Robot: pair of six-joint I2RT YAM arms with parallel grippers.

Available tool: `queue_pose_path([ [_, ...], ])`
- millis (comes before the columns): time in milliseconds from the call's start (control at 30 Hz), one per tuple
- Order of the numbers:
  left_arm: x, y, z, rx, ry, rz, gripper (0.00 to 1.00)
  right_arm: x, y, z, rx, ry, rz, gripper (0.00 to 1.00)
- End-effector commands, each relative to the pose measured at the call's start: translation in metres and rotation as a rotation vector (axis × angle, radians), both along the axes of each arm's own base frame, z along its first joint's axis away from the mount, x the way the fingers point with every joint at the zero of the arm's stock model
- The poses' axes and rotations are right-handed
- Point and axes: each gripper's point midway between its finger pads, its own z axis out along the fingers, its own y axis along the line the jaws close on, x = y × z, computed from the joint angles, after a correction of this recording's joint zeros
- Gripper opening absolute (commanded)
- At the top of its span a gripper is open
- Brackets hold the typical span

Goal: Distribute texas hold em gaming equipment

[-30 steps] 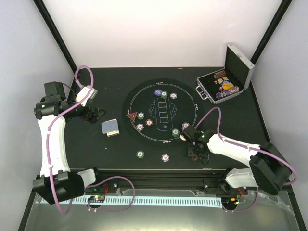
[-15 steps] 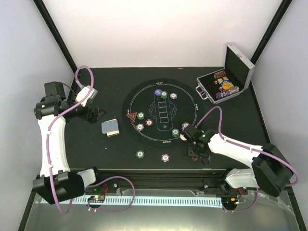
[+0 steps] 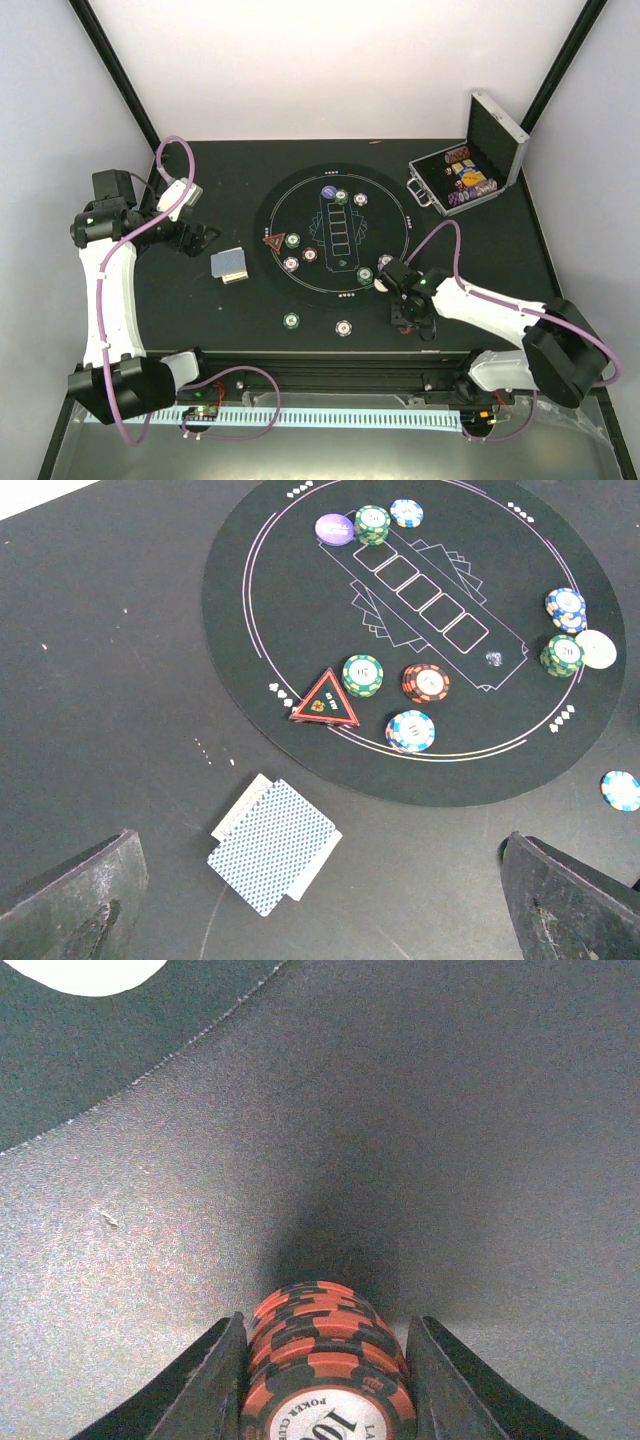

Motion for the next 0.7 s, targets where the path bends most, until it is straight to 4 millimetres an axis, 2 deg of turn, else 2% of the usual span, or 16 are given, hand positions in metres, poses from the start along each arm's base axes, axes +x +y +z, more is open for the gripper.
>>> queue_pose_path([
  [0, -0.001, -0.001, 0.007, 0.003, -0.018, -0.014, 0.99, 0.003, -0.003, 0.001, -0.022, -0.007, -0.004, 0.43],
  [100, -0.001, 0.000, 0.007, 0.011, -0.019, -0.009, 0.99, 0.003, -0.002, 0.001, -0.021, -0.005, 0.000, 0.40],
  [233, -0.002, 0.002, 0.007, 0.021, -0.021, -0.005, 0.99, 0.007, 0.002, 0.007, -0.005, -0.015, -0.001, 0.19],
  [333, -0.002, 0.002, 0.008, 0.026, -0.023, -0.002, 0.99, 0.014, 0.008, 0.021, 0.012, -0.038, 0.003, 0.11],
  [533, -0.003, 0.002, 0.011, 0.027, -0.029, -0.001, 0.99, 0.041, 0.022, 0.067, 0.043, -0.120, 0.019, 0.09],
  [667, -0.002, 0.001, 0.012, 0.016, -0.025, -0.002, 0.99, 0.076, 0.035, 0.093, 0.061, -0.176, 0.030, 0.09],
])
